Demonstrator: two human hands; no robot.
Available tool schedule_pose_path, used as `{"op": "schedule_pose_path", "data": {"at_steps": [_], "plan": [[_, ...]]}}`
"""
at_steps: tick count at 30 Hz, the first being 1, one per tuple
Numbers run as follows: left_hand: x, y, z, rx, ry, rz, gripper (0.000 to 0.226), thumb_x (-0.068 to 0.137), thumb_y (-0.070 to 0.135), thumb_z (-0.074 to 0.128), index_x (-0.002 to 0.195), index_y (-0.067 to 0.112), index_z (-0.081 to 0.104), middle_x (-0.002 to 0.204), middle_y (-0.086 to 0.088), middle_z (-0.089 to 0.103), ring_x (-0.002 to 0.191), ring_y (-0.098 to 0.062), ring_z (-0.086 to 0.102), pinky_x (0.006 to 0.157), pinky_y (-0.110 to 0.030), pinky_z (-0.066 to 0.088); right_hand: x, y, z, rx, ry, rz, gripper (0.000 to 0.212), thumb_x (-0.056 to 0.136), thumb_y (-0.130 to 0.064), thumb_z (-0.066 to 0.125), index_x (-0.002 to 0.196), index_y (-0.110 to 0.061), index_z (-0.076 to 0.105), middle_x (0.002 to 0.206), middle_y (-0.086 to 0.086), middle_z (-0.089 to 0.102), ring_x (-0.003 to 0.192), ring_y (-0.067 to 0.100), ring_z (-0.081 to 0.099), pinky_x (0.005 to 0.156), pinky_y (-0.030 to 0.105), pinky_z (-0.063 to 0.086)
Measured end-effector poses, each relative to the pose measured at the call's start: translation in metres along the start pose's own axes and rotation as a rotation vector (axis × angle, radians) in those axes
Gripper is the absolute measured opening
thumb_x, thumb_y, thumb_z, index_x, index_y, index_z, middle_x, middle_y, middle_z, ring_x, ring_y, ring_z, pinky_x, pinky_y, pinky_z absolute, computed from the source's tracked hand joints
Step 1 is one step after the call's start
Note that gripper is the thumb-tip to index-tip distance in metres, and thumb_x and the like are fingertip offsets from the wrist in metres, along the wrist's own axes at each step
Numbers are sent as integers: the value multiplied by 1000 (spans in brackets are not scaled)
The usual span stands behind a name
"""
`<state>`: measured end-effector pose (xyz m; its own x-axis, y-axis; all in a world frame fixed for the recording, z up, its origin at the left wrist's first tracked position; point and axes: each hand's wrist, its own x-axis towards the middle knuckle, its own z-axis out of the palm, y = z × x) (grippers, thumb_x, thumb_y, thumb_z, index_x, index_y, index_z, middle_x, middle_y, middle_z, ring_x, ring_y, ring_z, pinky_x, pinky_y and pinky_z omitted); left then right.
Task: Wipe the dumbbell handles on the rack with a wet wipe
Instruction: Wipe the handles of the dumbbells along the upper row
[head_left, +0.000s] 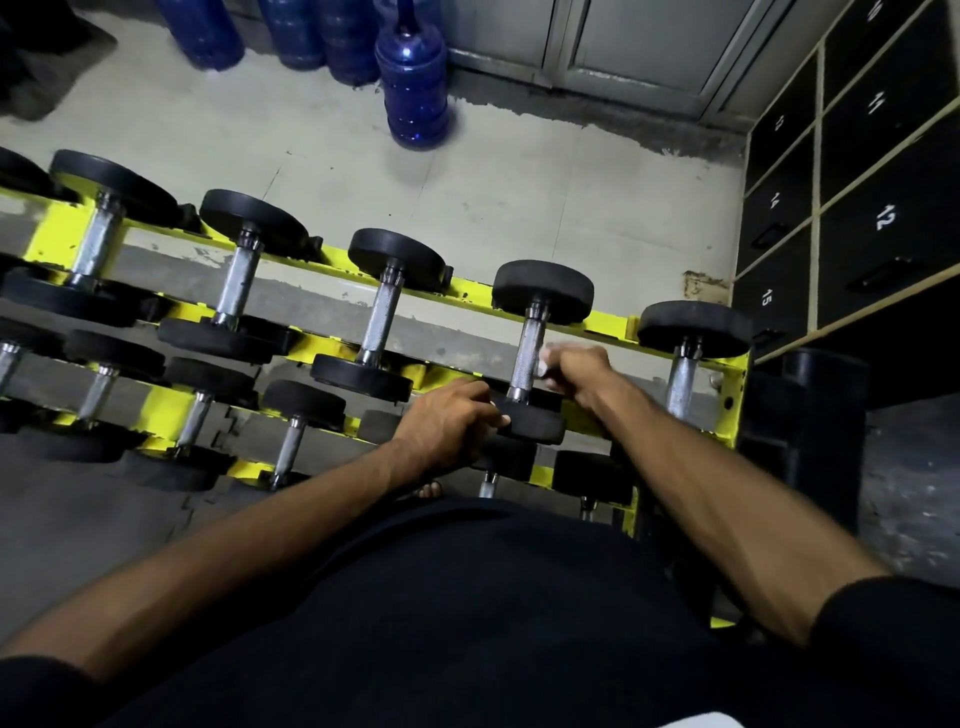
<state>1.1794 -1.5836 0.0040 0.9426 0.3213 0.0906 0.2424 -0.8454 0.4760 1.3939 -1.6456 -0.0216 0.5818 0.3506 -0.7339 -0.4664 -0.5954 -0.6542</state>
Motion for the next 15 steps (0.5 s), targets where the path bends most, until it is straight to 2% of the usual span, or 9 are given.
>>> {"op": "schedule_pose_path", "data": {"at_steps": [2,3,5,7,9,12,14,15], "plan": [[1,0,0,-3,-9,10,14,89,29,69,95,20,78,89,-3,63,86,-22,59,61,-38,54,-8,7,-12,-179,-122,49,17,78,9,65,72,-5,72,63,8,68,56,18,63,51,26,51],[1,-1,0,-5,-9,10,13,88,28,70,95,21,78,89,-2,62,86,-21,59,61,-38,54,-7,8,-13,-161,-146,45,19,79,11,62,69,-3,70,62,10,67,56,21,61,51,27,50],[1,-1,2,-7,-10,1,11,87,26,72,95,21,77,88,-1,62,87,-21,59,62,-38,55,-5,4,-5,79,-116,16,25,81,17,56,68,-3,63,61,10,62,58,23,57,50,26,48],[1,-1,3,-5,-10,-7,11,86,25,72,96,21,76,90,-1,62,88,-20,59,62,-39,54,0,0,9,357,-69,30,31,87,19,50,76,-7,61,68,6,61,63,16,57,67,29,54],[0,-1,2,2,-19,-10,13,87,27,71,98,21,76,92,-1,63,89,-19,58,63,-40,55,2,4,13,414,-52,40,34,88,20,46,80,-9,63,73,6,61,66,13,58,77,33,55],[0,-2,2,11,-31,-5,16,87,29,70,101,24,76,94,0,62,92,-18,57,64,-39,55,-7,21,0,169,-50,-8,25,80,15,63,76,-9,70,80,11,69,63,16,63,63,30,58],[0,-4,2,17,-44,5,18,86,29,71,103,25,75,95,0,62,92,-19,57,63,-39,55,-17,33,-10,-82,-42,-168,17,72,9,78,72,-8,74,83,14,73,62,16,65,64,30,58],[0,-5,3,18,-47,9,19,85,28,72,103,25,76,95,0,62,92,-20,58,63,-39,55,-19,37,-13,-254,-42,-307,14,69,3,83,73,-9,76,81,9,74,63,12,66,66,27,58]]}}
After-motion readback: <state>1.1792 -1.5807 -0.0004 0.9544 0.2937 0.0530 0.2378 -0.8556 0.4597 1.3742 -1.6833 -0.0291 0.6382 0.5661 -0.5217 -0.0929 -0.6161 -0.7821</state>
